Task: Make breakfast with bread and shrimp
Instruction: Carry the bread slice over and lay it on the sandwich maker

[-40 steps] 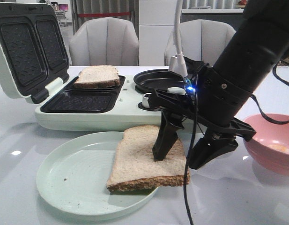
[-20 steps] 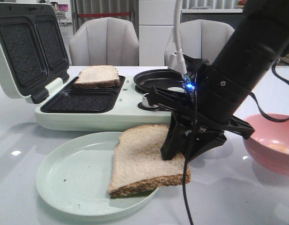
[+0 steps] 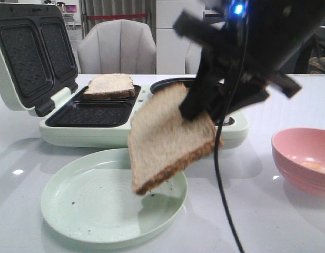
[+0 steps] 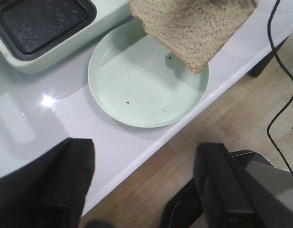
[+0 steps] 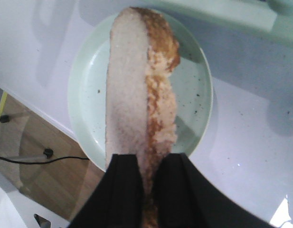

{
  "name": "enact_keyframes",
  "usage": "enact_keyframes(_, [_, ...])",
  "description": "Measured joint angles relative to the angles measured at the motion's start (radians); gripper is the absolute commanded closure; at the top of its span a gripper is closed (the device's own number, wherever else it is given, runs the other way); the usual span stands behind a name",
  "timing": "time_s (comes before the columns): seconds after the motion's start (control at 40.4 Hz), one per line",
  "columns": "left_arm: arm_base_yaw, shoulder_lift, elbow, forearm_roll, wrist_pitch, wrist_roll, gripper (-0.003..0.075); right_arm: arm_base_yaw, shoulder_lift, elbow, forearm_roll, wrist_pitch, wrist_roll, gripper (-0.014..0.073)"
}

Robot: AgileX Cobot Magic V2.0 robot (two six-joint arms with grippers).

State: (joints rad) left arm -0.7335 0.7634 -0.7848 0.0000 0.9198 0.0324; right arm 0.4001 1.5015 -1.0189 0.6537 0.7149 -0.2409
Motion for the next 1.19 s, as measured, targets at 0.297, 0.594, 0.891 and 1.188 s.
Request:
enact_keyframes(0.297, [0.000,0.000,0.000,0.000,0.000,0.000,0.0223,0.022,0.028,-0.114,0.059,-0.121,-0.008,0.0551])
enact_keyframes(0.594, [0.000,0.000,0.000,0.000,0.000,0.000,0.0223,0.070,0.282,-0.380,0.171,-0.209,-0.008,0.0551])
enact_keyframes(0.891, [0.000,0.000,0.000,0.000,0.000,0.000,0.0223,0.095,0.524,-0.596,0.238,-0.246,-0.009,0.0538])
enact_keyframes(1.188, [0.000,0.000,0.000,0.000,0.000,0.000,0.0223,0.097,0.639,-0.650,0.240,-0.270,-0.009,0.0116])
